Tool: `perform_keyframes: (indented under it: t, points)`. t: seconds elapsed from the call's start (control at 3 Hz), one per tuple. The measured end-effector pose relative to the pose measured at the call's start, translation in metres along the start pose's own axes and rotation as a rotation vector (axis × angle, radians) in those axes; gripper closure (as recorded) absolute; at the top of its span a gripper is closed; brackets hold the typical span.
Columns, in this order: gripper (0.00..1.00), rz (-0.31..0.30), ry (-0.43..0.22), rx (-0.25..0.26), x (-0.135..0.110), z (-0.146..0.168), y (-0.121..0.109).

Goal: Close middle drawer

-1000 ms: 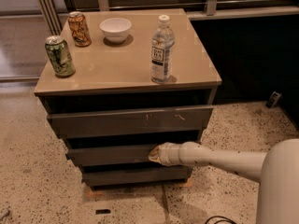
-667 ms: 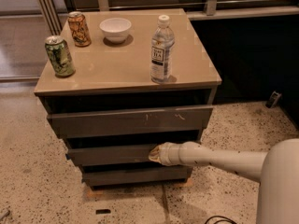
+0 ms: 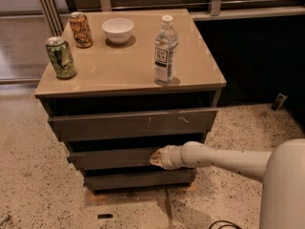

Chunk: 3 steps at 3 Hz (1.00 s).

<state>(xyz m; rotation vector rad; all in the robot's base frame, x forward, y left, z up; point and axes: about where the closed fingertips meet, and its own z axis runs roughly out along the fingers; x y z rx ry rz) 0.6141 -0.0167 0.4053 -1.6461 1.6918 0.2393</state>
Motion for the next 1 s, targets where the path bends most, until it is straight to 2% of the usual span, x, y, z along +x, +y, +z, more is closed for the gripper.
perform_keyframes:
  t: [0.33,0.67,1.0]
  points:
    - [1.00,0.095,0.003,-0.160,-0.019,-0.016,0.020]
    - [1.00,0.185,0.014,-0.291,-0.032,-0.035,0.039]
    - [0.81,0.188,0.015,-0.328,-0.033,-0.037,0.048]
